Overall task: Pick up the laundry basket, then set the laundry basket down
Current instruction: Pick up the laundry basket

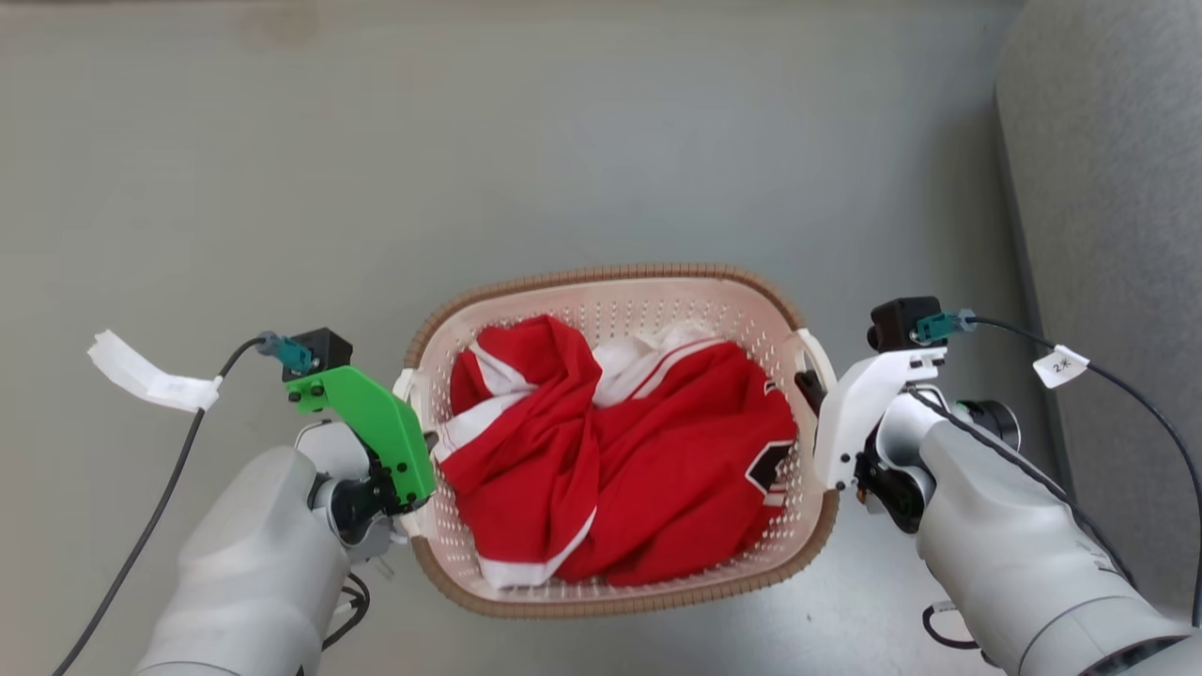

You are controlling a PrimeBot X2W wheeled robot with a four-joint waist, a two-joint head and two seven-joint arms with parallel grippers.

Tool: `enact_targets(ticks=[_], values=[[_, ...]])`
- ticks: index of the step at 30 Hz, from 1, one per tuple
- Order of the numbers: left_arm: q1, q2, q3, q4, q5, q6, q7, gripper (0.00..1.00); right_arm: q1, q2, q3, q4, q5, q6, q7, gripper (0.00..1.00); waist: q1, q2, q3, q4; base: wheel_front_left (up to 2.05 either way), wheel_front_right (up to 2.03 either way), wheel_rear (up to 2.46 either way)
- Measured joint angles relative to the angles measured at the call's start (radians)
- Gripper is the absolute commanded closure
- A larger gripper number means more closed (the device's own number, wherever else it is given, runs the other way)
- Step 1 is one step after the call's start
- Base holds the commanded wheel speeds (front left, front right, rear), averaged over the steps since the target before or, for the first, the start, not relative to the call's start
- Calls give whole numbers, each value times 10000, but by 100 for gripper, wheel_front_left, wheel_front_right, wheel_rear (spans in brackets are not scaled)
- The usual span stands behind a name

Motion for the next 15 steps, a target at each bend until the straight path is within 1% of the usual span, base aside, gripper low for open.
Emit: enact_targets(ticks=[6, 15], values=[[55, 63, 4, 63, -355, 0, 359, 100, 97, 8, 50, -12, 407, 2, 387, 100, 0, 0, -643, 25, 0, 0, 0], [125, 194, 29, 201, -520, -2, 706, 100, 101, 52, 288, -75, 924, 2, 1039, 100, 0, 0, -1399, 66, 0, 0, 0]])
